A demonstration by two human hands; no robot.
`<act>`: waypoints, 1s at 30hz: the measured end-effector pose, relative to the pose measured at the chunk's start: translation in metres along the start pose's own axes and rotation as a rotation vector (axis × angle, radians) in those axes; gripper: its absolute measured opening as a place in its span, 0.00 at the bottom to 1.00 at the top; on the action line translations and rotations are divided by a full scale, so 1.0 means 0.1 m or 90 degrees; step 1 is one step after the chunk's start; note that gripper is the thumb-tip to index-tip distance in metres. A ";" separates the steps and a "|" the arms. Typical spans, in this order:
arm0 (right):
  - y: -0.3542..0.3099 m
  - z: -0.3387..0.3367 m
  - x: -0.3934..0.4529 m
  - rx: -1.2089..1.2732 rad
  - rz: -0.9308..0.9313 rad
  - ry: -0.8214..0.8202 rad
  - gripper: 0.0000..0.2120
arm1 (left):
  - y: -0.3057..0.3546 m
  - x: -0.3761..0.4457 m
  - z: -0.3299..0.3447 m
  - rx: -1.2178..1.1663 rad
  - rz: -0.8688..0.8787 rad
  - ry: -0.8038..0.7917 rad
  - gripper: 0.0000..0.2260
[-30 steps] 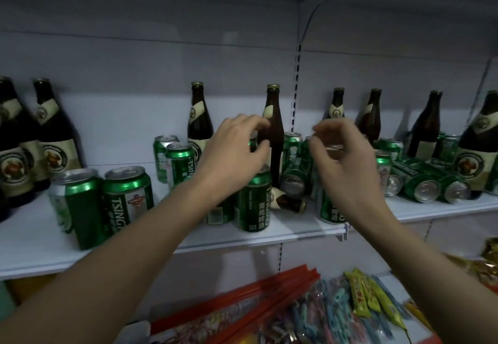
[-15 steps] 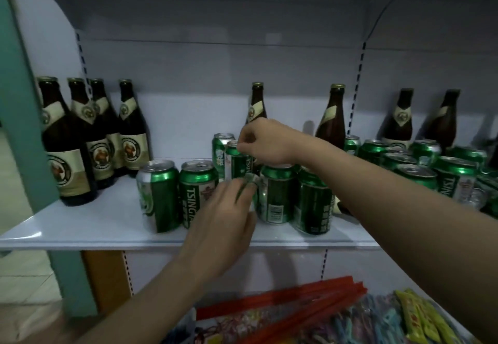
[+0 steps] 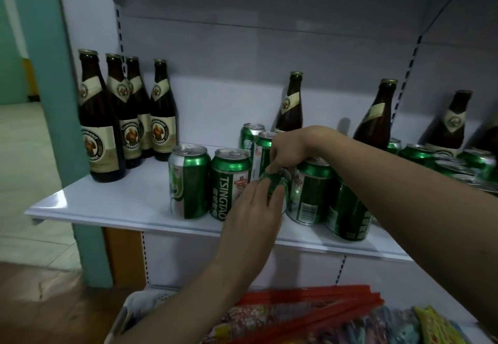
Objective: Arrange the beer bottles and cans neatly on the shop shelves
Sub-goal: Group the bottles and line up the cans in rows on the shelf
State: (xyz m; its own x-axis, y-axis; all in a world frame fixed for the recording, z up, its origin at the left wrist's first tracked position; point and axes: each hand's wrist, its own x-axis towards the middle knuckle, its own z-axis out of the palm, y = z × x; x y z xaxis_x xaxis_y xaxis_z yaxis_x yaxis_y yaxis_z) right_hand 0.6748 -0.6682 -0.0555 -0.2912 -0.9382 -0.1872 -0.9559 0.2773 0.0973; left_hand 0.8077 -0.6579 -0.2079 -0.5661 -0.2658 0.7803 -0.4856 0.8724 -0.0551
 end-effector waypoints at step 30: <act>0.13 -0.19 -0.76 0.682 -0.001 0.474 0.07 | -0.16 0.59 -0.79 -0.138 0.165 0.153 0.23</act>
State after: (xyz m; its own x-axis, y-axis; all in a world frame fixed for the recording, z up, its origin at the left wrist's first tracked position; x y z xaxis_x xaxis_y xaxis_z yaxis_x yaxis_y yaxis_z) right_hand 0.6851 -0.5973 -0.0212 -0.5284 -0.7319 0.4303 -0.6135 -0.0211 -0.7894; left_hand 0.8349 -0.6552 -0.1120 -0.4673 0.0552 0.8824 -0.1812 0.9709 -0.1567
